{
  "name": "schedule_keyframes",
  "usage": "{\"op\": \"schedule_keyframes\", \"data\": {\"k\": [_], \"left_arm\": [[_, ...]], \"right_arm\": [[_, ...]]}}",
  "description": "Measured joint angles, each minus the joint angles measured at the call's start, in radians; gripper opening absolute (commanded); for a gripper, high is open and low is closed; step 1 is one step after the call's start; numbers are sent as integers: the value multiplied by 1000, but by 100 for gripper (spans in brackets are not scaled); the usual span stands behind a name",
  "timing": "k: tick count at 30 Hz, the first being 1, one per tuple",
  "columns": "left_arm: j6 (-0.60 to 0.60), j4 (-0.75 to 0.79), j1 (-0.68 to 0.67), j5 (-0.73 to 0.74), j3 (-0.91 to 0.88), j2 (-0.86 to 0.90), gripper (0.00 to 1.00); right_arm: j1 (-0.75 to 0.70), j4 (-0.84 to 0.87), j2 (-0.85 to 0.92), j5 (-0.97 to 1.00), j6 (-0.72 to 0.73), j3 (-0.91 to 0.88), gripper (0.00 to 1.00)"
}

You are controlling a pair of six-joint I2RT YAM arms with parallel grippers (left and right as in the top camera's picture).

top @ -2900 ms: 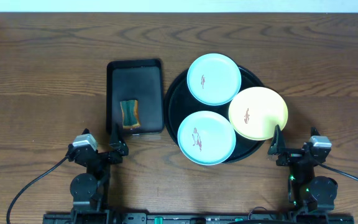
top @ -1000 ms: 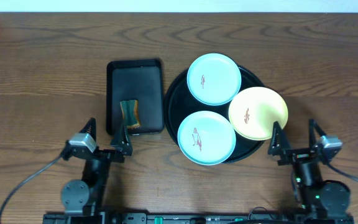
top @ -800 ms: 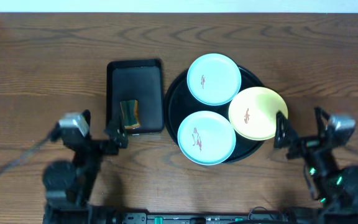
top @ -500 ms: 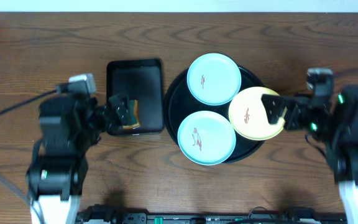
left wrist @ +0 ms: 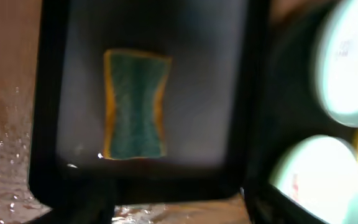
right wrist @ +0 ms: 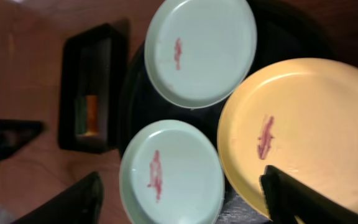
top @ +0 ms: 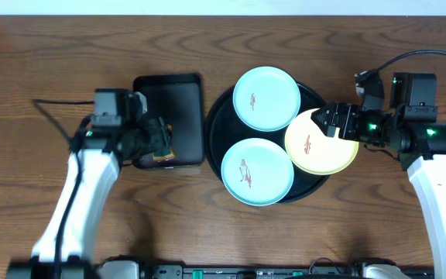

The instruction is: Clean dirty plates on tray and stack at the side

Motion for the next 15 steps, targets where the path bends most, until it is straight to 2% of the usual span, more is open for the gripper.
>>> {"op": "schedule_keyframes", "data": {"k": [1,8,11,12,15], "left_arm": [[-4,5,0,-5,0,35,49],[-24,32,-5,-27,0,243,36],[-31,63,-7,-38,0,289,19],[-31,68,-7,-46,0,298,8],[-29,80,-8,-64,0,321,8]], "right_arm": [[0,-5,0,-7,2,1,76],[0,-37,0,-24,2,3,75],[0,-40,0,-27,2,4,74],[0,-41,0,-27,2,4,74],[0,-43,0,-29,2,5,76]]}}
